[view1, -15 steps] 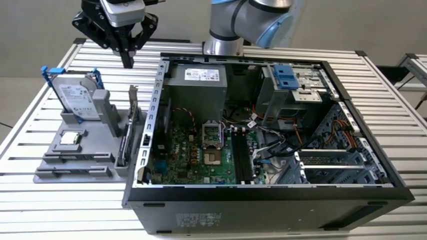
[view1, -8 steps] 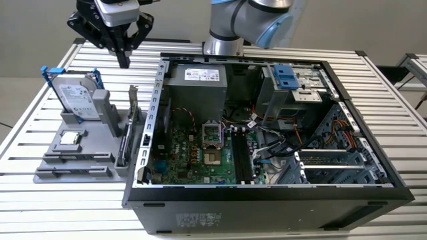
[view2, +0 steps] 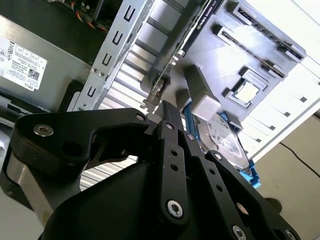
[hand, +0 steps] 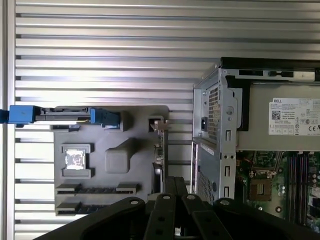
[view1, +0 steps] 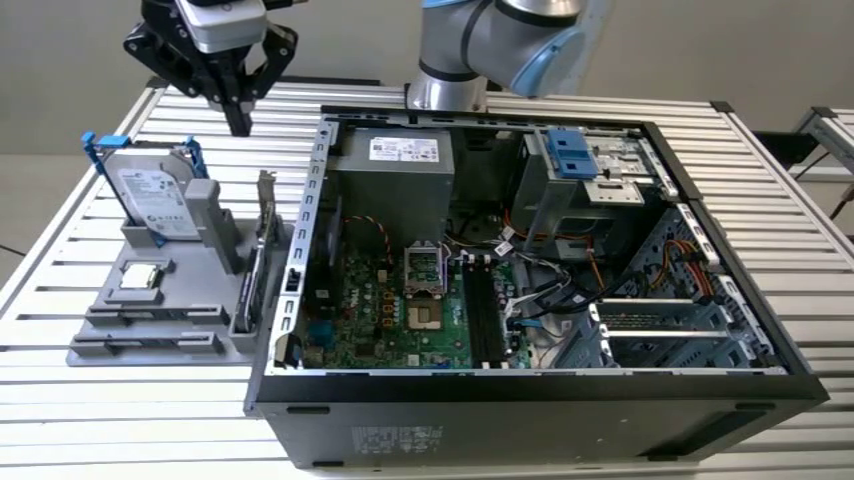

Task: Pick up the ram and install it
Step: 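Reach for the ram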

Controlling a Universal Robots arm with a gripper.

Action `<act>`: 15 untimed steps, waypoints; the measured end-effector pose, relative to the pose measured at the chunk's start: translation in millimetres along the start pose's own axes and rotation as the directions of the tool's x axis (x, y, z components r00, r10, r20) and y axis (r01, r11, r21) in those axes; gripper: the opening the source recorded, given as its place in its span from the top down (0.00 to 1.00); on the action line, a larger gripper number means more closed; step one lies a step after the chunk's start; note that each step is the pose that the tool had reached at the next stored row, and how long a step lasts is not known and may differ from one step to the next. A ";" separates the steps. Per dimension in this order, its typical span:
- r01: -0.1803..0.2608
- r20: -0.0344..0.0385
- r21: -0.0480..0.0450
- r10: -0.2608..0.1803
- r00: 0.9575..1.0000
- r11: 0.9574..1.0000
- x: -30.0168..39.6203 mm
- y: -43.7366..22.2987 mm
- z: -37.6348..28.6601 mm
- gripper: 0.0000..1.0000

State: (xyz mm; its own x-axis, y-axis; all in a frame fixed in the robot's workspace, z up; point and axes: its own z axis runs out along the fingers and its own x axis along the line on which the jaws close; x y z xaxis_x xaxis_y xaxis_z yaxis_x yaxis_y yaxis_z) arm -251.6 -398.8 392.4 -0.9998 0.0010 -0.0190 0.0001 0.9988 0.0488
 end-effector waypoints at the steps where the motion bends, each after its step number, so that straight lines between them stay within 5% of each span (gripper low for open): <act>1: 0.000 0.000 0.000 0.000 1.000 1.000 0.9 0.0 0.0 1.00; 15: 0.003 0.000 0.000 -0.003 1.000 1.000 14.0 0.0 -0.2 1.00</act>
State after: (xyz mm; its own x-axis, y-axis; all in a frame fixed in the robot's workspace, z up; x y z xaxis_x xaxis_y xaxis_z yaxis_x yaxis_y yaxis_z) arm -265.6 -398.8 392.3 -0.9998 -0.0018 -0.0190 -0.0028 0.9988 0.0488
